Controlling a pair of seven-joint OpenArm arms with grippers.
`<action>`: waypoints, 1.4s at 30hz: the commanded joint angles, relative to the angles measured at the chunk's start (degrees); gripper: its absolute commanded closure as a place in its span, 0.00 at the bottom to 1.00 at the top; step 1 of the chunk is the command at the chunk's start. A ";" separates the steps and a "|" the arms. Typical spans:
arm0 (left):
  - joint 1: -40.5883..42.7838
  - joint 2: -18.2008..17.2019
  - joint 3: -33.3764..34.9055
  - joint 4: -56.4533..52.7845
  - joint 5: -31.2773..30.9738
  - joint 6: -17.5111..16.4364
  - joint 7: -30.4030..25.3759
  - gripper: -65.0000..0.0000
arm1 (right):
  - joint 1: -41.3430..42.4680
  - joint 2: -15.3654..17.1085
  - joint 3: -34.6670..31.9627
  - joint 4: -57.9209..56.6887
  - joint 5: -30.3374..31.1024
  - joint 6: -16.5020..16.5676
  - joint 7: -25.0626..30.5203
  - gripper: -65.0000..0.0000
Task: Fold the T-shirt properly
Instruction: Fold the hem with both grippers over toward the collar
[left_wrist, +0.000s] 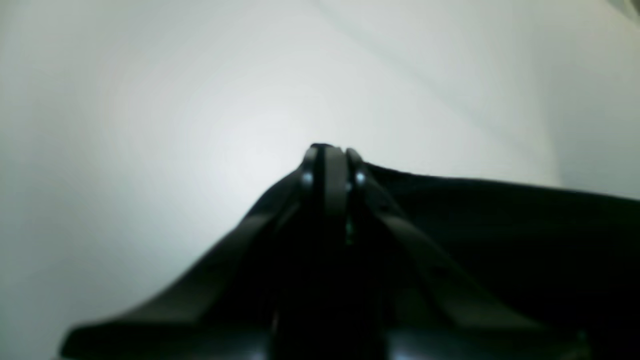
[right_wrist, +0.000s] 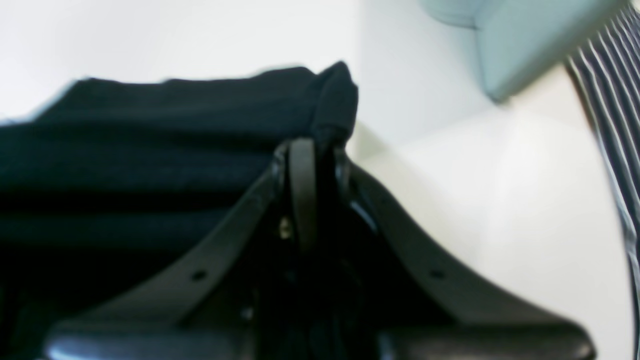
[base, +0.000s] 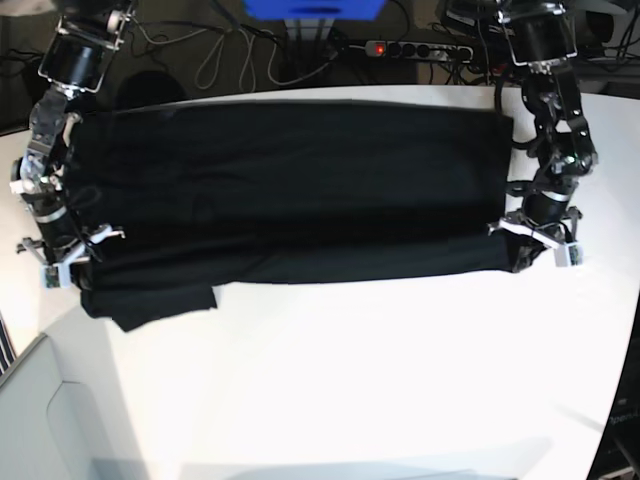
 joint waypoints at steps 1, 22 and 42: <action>0.58 -0.70 -1.67 1.91 -0.79 0.33 -1.46 1.00 | -0.37 0.47 0.95 2.29 0.98 -0.19 2.00 1.00; 9.46 4.39 -7.39 1.91 -1.93 -0.11 -1.46 1.00 | -10.92 0.82 1.12 6.34 0.80 5.00 -5.47 0.86; 8.14 6.68 -7.74 2.70 -1.93 -0.02 3.72 0.72 | -10.04 0.73 1.21 17.24 0.80 5.08 -11.19 0.26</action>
